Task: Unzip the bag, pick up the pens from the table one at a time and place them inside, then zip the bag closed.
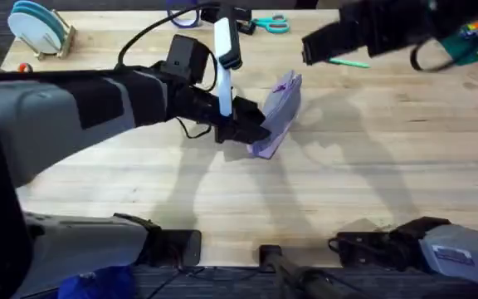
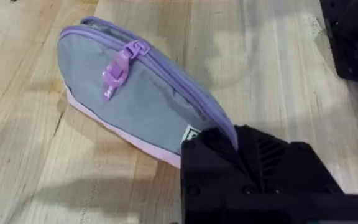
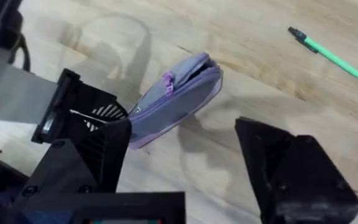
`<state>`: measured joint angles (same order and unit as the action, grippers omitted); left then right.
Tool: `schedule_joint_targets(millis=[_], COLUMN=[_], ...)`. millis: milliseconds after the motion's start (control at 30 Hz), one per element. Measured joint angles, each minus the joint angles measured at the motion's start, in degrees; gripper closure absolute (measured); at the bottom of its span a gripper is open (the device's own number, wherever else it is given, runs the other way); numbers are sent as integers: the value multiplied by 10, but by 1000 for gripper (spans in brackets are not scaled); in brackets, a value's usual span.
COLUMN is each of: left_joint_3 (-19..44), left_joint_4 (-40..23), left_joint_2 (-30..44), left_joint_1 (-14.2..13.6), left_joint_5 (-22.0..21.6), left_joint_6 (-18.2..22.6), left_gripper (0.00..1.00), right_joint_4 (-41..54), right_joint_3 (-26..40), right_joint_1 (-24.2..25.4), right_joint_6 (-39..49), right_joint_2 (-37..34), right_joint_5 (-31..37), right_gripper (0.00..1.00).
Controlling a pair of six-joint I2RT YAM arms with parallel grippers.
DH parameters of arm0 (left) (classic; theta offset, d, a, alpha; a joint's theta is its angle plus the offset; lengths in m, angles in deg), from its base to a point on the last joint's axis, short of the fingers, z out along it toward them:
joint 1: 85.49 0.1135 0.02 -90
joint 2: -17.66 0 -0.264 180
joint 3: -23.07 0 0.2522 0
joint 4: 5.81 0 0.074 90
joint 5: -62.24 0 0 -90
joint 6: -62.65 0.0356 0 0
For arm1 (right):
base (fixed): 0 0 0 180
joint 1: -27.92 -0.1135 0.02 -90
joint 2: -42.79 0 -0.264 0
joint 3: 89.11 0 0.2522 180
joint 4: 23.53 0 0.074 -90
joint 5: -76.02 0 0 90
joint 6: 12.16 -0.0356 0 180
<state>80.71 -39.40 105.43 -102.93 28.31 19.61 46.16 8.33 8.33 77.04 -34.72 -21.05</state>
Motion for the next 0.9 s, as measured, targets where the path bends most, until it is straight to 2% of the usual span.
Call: schedule_joint_targets(millis=[233,400,667,900], left_joint_3=[0,0,0,0], left_joint_4=[0,0,0,-1], left_joint_2=[0,0,0,0], left_joint_1=[0,0,0,0], left_joint_5=[0,0,0,0], left_joint_6=[0,0,0,0], left_gripper=[958,958,958,958], right_joint_4=[61,63,24,35], right_joint_3=[118,169,179,179], right_joint_1=[0,-5,-30,-38], right_joint_6=[52,96,151,172], right_joint_2=[-116,-164,-192,-217], right_joint_5=[-11,-22,-26,-28], right_gripper=[6,6,6,6])
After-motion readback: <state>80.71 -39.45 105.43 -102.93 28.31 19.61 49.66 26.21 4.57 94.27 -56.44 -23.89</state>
